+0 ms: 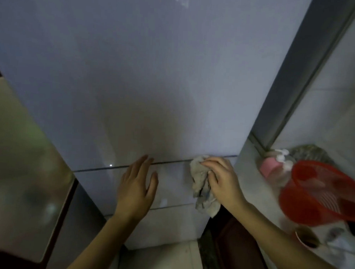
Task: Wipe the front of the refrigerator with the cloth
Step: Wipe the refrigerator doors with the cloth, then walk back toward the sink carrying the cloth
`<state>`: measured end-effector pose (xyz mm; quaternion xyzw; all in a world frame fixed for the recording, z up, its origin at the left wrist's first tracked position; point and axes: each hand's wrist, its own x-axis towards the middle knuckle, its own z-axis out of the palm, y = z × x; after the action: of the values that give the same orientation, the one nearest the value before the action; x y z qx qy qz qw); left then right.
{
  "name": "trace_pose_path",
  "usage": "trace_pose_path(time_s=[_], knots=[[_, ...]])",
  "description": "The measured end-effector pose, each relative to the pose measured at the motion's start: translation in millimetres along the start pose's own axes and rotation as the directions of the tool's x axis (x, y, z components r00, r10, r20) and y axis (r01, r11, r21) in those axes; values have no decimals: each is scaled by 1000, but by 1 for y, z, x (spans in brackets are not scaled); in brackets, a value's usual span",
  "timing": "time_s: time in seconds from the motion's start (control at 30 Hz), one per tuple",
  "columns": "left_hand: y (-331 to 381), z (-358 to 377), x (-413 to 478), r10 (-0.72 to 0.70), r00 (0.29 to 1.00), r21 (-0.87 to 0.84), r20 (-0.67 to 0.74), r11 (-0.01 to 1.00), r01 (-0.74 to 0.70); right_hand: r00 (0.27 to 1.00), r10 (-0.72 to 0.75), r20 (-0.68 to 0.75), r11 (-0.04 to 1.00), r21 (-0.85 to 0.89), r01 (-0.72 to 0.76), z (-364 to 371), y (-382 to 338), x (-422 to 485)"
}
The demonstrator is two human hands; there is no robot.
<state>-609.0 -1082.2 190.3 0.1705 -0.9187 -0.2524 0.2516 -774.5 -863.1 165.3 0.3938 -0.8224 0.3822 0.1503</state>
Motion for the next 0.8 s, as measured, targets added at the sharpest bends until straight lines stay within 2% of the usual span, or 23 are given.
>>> trace_pose_path(time_s=[0.13,0.2,0.27,0.4,0.47,0.53,0.67,0.8], knots=[[-32,20,-31,10,972,-76,233,997,8,956,291,-19,957,-2,-291,4,-15,-89],[-45,37,-47,18,928,-85,373,996,15,909,416,-13,909,-20,-416,2,-25,-142],[-53,58,-66,9,857,-95,516,994,47,805,590,-57,807,3,-591,-2,-37,-198],[-50,100,-116,13,674,-129,739,984,123,509,840,-186,519,5,-855,-13,-75,-302],[-42,113,-142,53,588,-142,807,984,106,373,895,-245,383,-7,-924,-23,-101,-348],[-31,123,-163,96,511,-156,854,985,76,269,911,-311,274,-30,-961,-33,-130,-389],[-6,139,-202,192,361,-192,913,981,-36,129,910,-394,117,-53,-992,-42,-187,-461],[12,143,-245,274,241,-235,931,956,-178,12,875,-484,31,31,-999,-42,-244,-530]])
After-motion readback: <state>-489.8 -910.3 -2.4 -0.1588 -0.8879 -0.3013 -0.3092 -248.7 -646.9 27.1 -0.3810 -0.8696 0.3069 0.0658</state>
